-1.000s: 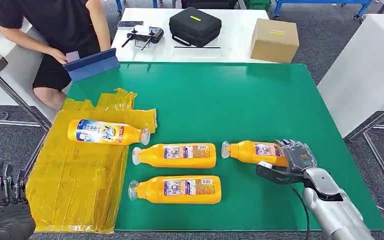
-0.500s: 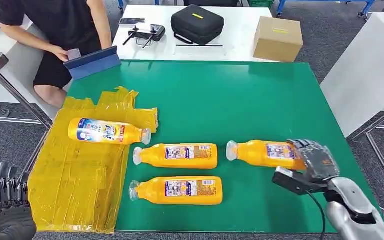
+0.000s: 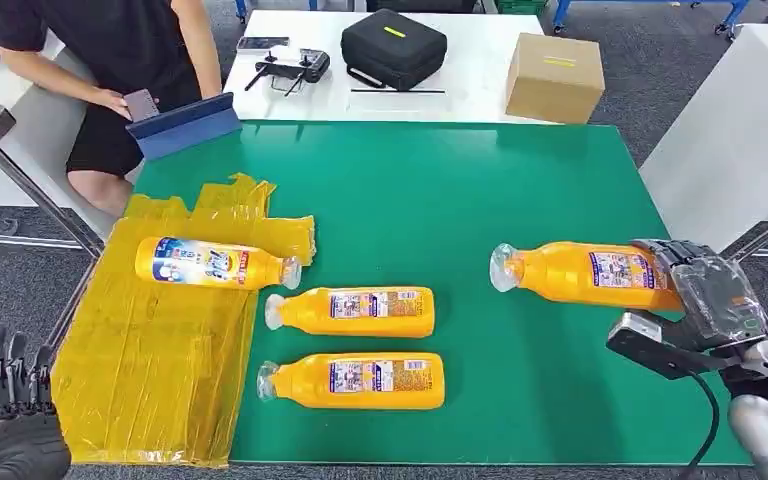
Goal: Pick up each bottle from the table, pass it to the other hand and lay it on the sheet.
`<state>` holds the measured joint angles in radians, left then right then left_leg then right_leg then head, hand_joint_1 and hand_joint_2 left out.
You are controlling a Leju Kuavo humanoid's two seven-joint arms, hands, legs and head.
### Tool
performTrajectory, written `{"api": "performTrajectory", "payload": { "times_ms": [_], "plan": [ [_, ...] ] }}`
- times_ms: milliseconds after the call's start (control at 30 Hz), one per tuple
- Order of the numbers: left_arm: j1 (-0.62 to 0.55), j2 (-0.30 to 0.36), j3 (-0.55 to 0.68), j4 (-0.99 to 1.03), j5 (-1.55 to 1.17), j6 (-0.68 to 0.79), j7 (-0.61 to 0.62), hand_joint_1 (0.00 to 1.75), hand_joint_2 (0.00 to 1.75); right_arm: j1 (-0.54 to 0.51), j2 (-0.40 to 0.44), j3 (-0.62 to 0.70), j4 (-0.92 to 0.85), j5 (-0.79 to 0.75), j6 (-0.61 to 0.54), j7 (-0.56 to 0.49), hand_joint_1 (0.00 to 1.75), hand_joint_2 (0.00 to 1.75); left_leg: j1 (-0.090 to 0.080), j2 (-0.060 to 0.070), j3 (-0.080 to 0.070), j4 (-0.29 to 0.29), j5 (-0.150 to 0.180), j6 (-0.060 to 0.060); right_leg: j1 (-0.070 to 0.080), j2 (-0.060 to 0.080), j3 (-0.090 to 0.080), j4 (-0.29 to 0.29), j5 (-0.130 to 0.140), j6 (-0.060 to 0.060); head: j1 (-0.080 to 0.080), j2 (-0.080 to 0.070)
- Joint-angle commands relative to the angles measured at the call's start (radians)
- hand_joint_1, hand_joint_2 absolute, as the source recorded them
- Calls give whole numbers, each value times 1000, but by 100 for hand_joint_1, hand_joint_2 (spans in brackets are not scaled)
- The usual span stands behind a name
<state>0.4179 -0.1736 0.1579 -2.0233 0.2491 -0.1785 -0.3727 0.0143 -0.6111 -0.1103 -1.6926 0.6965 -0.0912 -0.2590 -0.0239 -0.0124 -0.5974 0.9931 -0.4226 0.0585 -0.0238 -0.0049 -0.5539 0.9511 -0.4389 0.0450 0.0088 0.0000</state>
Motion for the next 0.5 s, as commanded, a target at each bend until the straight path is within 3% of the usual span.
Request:
{"api": "performTrajectory", "payload": {
  "times_ms": [33, 167, 233, 267, 333, 367, 400, 500],
  "plan": [
    [-24, -17, 17, 70, 5, -3, 12, 0, 0, -221, 81, 108, 80, -71, 11, -25, 175, 175, 1, 6, 3, -1, -1, -3, 1, 6, 1, -1, 1, -2, 0, 0],
    [-73, 11, -71, 120, 29, 39, 9, 0, 0, -474, 162, 293, 298, -234, -25, -59, 175, 175, 1, 15, 6, -3, -1, -5, 1, 14, 3, -3, 3, -3, 0, 0],
    [-106, 32, -123, 149, 40, 85, -3, 0, 0, -605, 249, 393, 440, -331, -50, -98, 175, 175, 1, 13, 4, -2, 0, -3, 1, 12, 2, -2, 3, -2, 0, 0],
    [-114, 39, -143, 155, 45, 100, -7, 0, 0, -641, 306, 423, 488, -373, -62, -125, 173, 175, 2, 20, 8, -4, 0, -6, 2, 19, 4, -4, 5, -4, 0, 0],
    [-127, 49, -177, 158, 47, 108, -10, 0, 0, -656, 470, 468, 509, -411, -82, -126, 175, 175, 2, 18, 7, -3, 1, -3, 2, 16, 3, -3, 4, -2, 1, 0],
    [-134, 57, -194, 159, 54, 108, -3, 0, 0, -648, 526, 470, 500, -384, -87, -120, 175, 175, 3, 23, 10, -5, 1, -5, 3, 21, 5, -4, 7, -3, 1, 0],
    [-147, 66, -216, 165, 60, 100, 5, 0, 0, -636, 569, 497, 466, -386, -103, -90, 175, 175, 3, 20, 8, -4, 2, -4, 3, 18, 4, -3, 7, -5, 1, 0],
    [-203, 90, -298, 210, 82, 90, 31, 0, 0, -567, 593, 535, 383, -414, -125, -45, 175, 175, 3, 18, 9, -3, 3, -6, 3, 16, 4, -1, 5, -5, 0, 0]
  ]
}}
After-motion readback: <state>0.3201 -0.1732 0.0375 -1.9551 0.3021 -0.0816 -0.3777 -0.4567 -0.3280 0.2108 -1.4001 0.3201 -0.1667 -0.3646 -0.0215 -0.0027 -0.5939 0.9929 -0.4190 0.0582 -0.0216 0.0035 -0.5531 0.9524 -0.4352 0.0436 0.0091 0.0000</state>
